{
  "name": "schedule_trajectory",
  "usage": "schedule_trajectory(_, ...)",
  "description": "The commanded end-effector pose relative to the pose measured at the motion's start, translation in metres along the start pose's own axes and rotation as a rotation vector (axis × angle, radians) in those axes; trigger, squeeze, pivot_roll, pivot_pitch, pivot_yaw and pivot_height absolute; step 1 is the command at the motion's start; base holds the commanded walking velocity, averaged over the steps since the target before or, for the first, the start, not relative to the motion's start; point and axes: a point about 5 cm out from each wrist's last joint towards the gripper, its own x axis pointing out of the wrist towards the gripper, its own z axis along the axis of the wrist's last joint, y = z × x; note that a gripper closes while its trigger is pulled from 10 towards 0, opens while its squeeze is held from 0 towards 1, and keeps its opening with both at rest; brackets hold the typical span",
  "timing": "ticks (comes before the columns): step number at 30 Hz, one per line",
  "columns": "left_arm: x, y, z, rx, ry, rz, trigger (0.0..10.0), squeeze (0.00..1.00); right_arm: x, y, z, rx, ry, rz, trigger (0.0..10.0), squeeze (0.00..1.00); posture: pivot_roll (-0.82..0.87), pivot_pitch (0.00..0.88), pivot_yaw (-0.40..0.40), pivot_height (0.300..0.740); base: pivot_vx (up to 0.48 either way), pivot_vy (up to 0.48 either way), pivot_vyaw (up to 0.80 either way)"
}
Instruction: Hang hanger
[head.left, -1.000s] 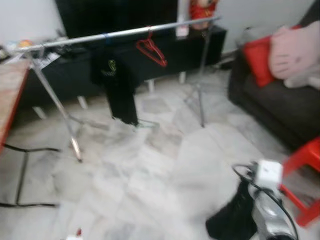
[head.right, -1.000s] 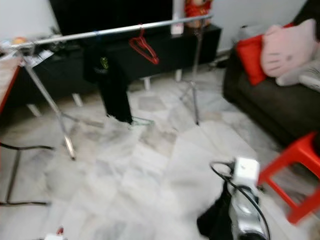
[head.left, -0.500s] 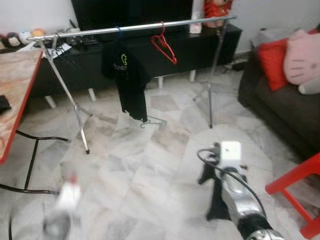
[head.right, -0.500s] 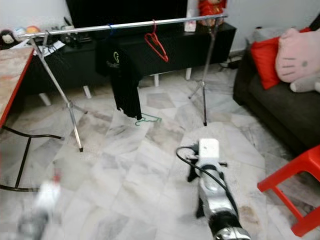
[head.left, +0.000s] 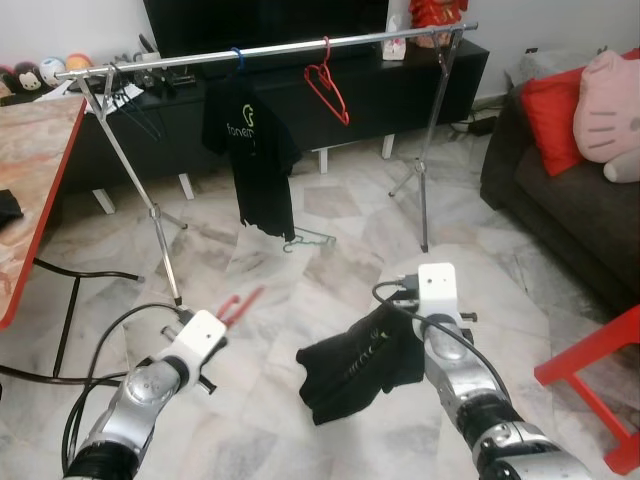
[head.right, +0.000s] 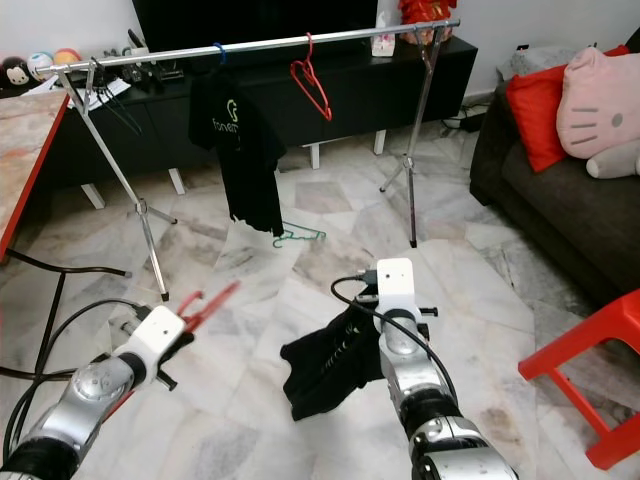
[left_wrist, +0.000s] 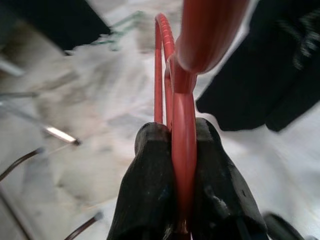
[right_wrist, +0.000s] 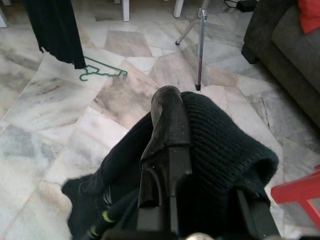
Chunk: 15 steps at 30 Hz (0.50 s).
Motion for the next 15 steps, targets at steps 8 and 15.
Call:
schedule_trajectory(8,-0.012,-0.033,0.034,0.113,-0.013,-0.422,10.0,0.00,0.003,0.005,0.004,0.001,0.026,-0.032,10.0,0.00,-0.02,0.000,0.029,0.740,0.000,0.000,0.00)
schedule_trajectory(15,-0.014,-0.054,0.060,0.064,-0.095,-0.556,10.0,0.00,0.005,0.004,0.007,0.013,0.033,-0.062,10.0,0.00,-0.02,0.000,0.026,0.740,0.000,0.000,0.00)
